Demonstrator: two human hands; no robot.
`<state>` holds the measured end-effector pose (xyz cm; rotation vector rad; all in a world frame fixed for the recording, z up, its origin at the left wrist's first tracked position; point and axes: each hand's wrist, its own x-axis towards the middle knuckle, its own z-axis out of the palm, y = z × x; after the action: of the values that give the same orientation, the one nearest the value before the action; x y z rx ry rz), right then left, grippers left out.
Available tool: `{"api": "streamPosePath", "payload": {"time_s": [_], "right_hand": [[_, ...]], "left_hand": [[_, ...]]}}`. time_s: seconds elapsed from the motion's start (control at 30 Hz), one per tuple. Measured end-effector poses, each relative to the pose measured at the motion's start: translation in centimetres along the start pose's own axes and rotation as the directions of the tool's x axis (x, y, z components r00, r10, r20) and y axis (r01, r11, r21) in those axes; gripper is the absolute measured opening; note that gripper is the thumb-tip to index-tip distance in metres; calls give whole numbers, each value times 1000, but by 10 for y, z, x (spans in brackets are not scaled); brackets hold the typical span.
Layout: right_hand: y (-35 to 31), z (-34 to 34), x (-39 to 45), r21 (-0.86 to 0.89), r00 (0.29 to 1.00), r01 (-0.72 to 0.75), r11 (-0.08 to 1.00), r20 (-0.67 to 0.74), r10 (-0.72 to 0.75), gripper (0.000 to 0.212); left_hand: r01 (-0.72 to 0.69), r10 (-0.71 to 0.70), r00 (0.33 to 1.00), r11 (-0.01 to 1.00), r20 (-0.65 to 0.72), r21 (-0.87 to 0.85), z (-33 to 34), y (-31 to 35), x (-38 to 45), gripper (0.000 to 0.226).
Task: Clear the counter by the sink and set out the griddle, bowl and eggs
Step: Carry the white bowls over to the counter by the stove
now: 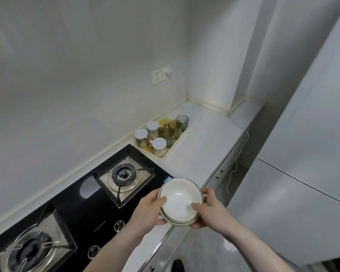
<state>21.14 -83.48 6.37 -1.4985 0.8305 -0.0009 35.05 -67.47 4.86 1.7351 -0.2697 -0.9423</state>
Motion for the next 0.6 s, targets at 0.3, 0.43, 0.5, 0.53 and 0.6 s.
{"api": "streamPosePath", "payload": {"time_s": [0.3,0.43,0.5,0.53,0.6], "right_hand": [[-23,-65,102,37,990,-41,998,-134,45,26],[-33,-90,147,7,992,-80,997,-93,80,33],[-39,-103,172,-3,992,-94,996,-80,93,35],[-41,-109,186,-16,992,-99,995,-73,98,36],[-48,-118,211,-46,992,-111,993,-64,108,35]], "left_hand": [[3,-5,995,1000,102,20,43,59,112,26],[-28,22,991,999,130,43,58,76,156,28],[-16,11,992,999,127,41,65,82,178,28],[-7,2,992,999,123,36,68,84,190,28],[2,-6,994,999,107,38,74,88,212,28]]}}
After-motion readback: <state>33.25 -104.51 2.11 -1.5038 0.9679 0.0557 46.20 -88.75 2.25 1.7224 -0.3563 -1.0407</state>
